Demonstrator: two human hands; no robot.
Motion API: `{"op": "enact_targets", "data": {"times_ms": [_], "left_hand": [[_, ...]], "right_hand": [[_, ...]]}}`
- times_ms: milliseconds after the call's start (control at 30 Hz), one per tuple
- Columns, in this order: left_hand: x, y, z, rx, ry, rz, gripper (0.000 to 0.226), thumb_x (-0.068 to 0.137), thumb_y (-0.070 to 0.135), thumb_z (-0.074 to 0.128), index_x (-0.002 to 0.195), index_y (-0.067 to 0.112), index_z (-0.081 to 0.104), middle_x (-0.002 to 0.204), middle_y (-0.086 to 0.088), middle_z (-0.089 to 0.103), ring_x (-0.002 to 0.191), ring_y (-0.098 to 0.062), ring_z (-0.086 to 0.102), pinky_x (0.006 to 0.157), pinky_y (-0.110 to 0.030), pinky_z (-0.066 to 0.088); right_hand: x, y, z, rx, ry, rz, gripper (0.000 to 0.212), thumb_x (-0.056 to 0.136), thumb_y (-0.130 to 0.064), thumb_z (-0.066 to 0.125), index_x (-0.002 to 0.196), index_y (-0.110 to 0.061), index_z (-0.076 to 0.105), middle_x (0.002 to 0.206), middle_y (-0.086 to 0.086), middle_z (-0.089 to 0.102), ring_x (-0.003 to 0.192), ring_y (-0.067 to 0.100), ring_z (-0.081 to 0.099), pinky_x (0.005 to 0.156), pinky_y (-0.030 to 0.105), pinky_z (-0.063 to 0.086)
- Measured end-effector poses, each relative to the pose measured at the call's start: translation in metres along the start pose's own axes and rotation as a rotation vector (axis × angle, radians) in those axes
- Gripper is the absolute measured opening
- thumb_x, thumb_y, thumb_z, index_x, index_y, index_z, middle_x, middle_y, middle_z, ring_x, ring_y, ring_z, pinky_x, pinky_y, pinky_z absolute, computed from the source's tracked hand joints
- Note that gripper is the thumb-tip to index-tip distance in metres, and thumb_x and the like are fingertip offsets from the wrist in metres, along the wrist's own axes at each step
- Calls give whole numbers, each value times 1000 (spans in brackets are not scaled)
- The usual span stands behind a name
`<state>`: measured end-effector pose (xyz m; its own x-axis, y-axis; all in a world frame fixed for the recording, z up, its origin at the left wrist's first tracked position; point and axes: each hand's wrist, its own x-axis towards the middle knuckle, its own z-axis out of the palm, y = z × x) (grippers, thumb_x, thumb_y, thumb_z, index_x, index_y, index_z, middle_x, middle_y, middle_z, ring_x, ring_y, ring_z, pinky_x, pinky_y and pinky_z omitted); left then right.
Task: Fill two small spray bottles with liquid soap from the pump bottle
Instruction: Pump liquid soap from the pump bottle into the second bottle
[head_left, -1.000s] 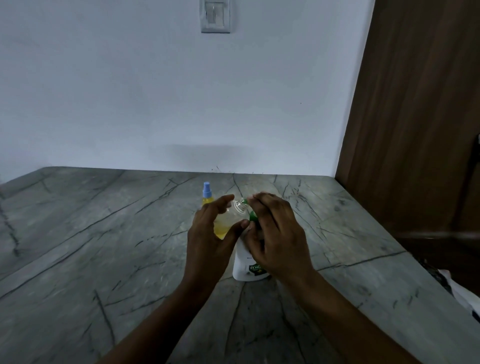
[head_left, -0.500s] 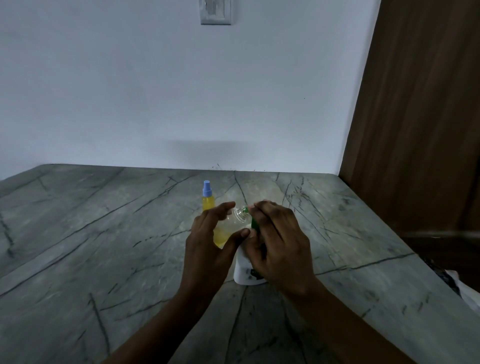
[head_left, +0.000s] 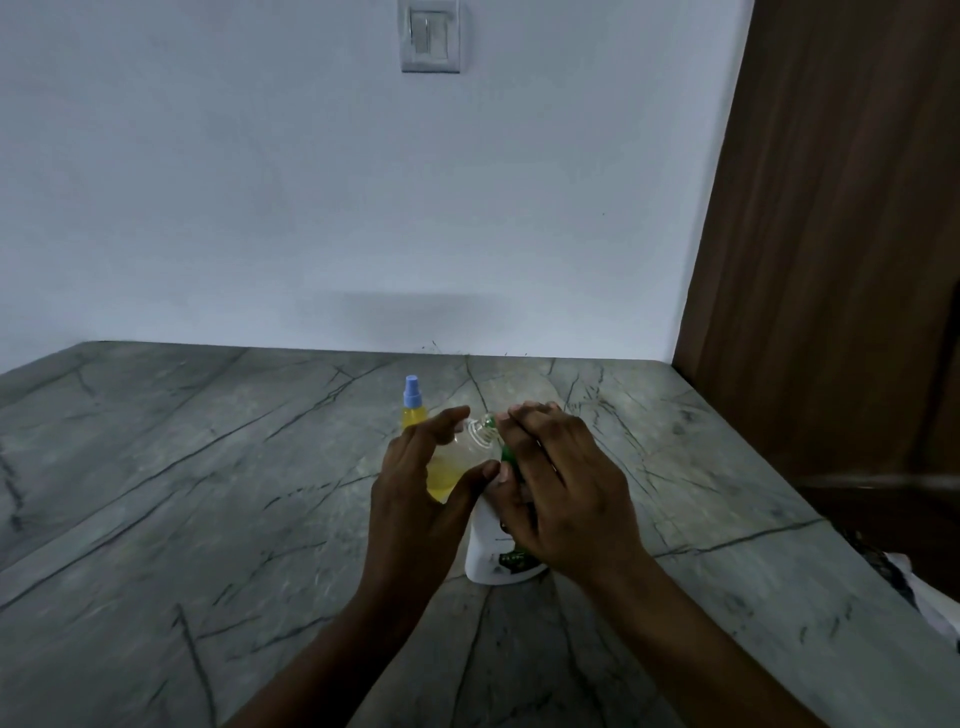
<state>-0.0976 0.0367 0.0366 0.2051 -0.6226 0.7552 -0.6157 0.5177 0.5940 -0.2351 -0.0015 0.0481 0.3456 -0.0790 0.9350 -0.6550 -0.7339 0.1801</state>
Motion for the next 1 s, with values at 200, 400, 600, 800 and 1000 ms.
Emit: {"op": "enact_targets", "data": {"times_ms": [200, 400, 600, 800, 1000], "left_hand": [[1, -1, -1, 3, -4, 10, 49, 76, 25, 72, 118, 31, 48, 106, 28, 46, 99, 2, 51, 76, -23, 46], [0, 0, -2, 16, -5, 23, 51, 73, 22, 72, 117, 30, 48, 105, 21, 50, 96, -7, 54, 76, -24, 46], [-4, -8, -2, 56, -34, 3, 54, 71, 22, 75, 117, 33, 48, 102, 27, 47, 96, 6, 50, 75, -9, 38], [-5, -10, -2, 64, -44, -2, 54, 72, 26, 73, 117, 38, 45, 101, 28, 48, 99, 12, 48, 72, -7, 39], [-1, -4, -2, 29, -25, 11, 48, 73, 35, 66, 117, 36, 47, 104, 28, 49, 102, 4, 50, 72, -10, 41]], "right_hand": [[0, -1, 2, 38, -7, 23, 34, 85, -18, 53, 115, -2, 51, 110, 16, 61, 106, 24, 51, 95, 30, 42], [-2, -4, 3, 53, -17, 89, 35, 84, -21, 53, 115, -4, 50, 106, 18, 64, 105, 23, 51, 93, 26, 41], [-11, -6, 7, 76, -7, 112, 33, 84, -18, 54, 110, 1, 59, 104, 18, 66, 105, 23, 53, 95, 23, 40], [-12, -7, 9, 64, -3, 106, 31, 84, -16, 54, 107, 3, 63, 103, 18, 66, 104, 23, 54, 96, 22, 40], [-3, -5, 3, 52, -16, 96, 32, 84, -16, 54, 104, 5, 67, 103, 17, 65, 102, 22, 53, 91, 23, 41]]}}
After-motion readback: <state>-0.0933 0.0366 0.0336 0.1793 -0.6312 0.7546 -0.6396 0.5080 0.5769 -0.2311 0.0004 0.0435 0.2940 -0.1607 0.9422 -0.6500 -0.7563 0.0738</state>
